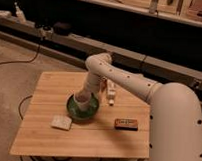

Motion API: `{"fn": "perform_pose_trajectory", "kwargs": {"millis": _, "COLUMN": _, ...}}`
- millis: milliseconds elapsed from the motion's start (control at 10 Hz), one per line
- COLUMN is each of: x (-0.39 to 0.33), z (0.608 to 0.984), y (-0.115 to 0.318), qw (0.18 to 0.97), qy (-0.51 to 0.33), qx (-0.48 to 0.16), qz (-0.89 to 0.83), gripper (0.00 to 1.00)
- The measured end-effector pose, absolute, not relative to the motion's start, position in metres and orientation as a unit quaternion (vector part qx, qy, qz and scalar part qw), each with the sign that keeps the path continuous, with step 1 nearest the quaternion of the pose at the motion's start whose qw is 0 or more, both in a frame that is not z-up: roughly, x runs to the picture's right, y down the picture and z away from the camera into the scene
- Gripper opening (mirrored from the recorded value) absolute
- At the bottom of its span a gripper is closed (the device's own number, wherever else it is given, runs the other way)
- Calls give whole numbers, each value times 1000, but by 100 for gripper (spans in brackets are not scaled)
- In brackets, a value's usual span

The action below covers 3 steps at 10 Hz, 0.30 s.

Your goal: Place the ceramic cup in the ceramic bowl

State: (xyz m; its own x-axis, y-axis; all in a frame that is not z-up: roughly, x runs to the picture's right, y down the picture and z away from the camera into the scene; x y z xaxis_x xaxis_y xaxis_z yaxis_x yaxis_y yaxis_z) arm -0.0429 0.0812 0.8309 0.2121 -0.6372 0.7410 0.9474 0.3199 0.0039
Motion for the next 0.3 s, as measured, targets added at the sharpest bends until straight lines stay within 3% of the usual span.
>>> {"fn": "perform_pose_trajectory", "kwargs": {"millis": 300, "x": -21, "z": 813, "y": 54, "qw": 761, "qy": -316, "qx": -216, "qz": -524, "gripper": 80}}
